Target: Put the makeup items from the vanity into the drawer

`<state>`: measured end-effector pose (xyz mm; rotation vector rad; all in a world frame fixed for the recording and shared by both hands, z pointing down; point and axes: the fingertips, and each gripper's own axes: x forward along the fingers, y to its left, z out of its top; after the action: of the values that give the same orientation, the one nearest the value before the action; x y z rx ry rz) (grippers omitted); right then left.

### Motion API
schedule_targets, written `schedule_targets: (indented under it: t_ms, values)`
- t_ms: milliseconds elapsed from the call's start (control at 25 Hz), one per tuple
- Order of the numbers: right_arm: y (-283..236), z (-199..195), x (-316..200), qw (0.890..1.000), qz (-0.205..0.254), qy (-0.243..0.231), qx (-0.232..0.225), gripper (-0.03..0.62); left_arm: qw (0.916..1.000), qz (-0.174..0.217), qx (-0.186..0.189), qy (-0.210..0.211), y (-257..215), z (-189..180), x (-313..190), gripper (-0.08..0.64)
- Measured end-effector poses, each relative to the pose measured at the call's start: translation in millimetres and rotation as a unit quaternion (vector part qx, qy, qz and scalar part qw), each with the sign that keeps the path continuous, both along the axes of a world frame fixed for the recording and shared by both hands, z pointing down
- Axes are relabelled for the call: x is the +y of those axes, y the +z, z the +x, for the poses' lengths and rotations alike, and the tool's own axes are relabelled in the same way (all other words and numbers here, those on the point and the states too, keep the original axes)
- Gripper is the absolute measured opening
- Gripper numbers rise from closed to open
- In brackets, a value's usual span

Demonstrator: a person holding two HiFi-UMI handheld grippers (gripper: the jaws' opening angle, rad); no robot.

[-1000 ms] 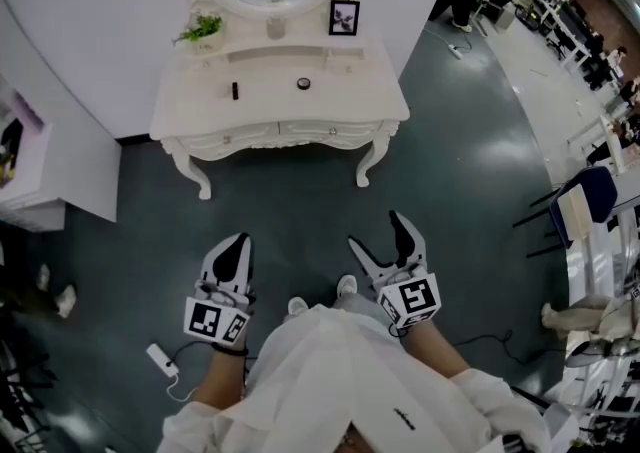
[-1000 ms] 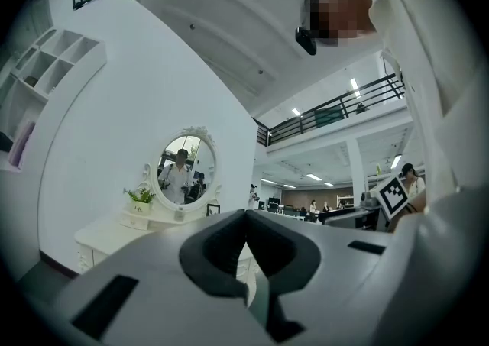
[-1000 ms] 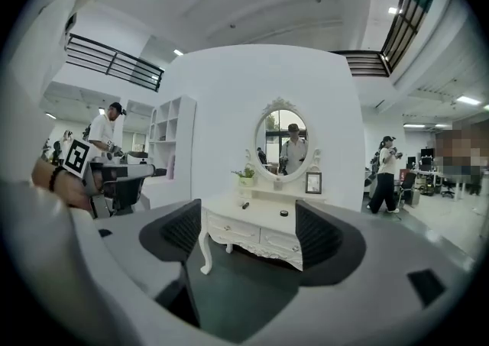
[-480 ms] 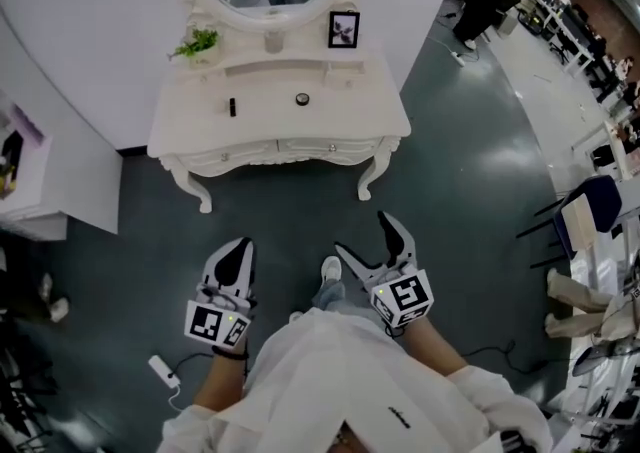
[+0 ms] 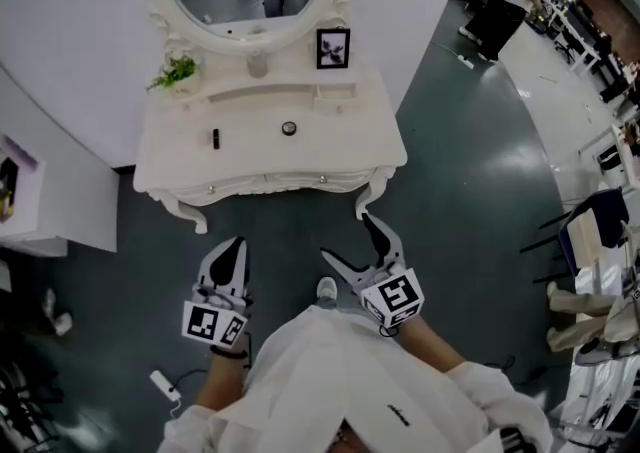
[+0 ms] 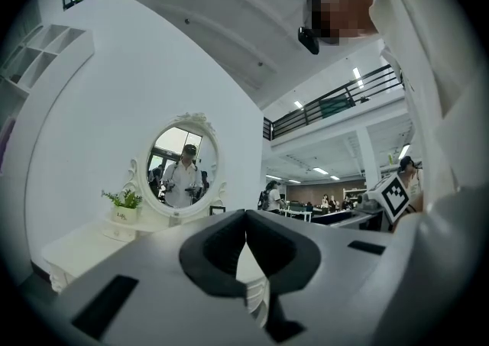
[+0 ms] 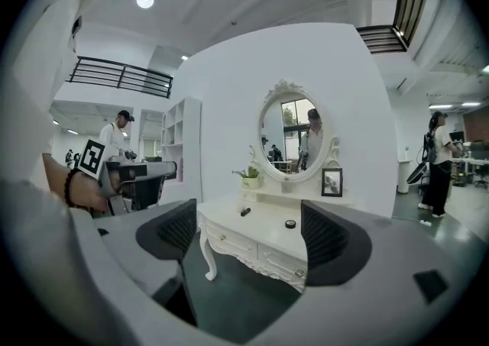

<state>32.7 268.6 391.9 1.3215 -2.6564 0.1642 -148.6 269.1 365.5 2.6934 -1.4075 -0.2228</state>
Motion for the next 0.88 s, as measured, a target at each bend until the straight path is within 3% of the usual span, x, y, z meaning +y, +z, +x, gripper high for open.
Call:
schedule_targets:
  t_ms: [240, 560, 880]
  values:
    - [-1, 28, -53, 1.0, -0.004, -0.021, -0.011, 0.423, 0.9998, 0.0, -0.007, -0.02, -5, 30, -53, 0.026]
    - [4, 54, -93, 0.999, -0.011, -0.039, -0.009, 0.423, 0.9988, -0.001, -0.003, -0.049, -4, 48, -87, 0.026]
    - [21, 50, -122, 0.999, -0.028, -0.042, -0.01, 0.423, 0.9987, -0.012, -0.014, -0.048, 6, 50, -117, 0.026]
